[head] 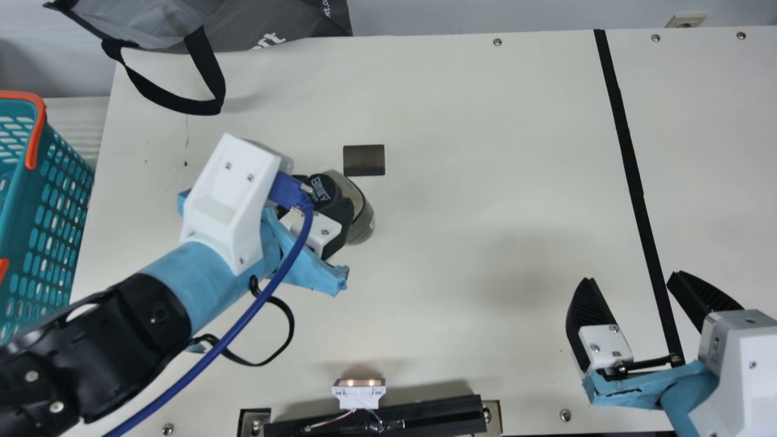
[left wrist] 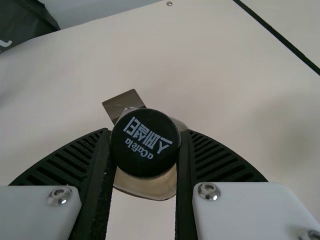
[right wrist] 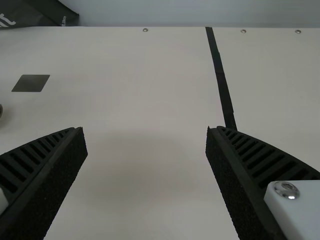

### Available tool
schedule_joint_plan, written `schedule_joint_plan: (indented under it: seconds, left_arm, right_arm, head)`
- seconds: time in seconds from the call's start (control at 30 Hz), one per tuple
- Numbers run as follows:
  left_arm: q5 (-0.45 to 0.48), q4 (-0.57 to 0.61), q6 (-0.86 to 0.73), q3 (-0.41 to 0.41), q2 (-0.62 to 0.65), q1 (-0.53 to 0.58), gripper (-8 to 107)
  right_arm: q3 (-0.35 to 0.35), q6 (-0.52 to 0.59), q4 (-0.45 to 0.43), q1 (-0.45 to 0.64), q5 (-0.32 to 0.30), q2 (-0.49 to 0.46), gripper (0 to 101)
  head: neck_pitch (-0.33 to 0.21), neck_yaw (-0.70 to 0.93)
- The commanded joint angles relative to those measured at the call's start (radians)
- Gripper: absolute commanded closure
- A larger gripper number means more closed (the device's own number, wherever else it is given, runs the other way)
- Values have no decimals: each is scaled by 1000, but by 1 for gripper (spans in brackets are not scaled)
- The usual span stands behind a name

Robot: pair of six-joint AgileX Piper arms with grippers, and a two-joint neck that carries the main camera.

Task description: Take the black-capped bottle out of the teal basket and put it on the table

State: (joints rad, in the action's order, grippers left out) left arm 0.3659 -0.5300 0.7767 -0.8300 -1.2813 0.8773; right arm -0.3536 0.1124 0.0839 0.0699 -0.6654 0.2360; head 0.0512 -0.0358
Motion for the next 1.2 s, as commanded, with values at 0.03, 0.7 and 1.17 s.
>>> schedule_joint_plan:
  seconds: [0.03, 0.7, 1.17]
  left_arm:
    - [-1, -19, 18, 2, -8, 11, 99]
    - [7, -116, 114, 13, -48, 60, 99]
    - [7, -147, 150, 28, -49, 67, -8]
  right_arm:
    - [0, 0, 0, 0, 0, 0, 10]
    - [0, 0, 0, 0, 0, 0, 10]
    - [0, 0, 0, 0, 1, 0, 10]
  head:
    - [-4, 8]
    - [-4, 8]
    - [-4, 8]
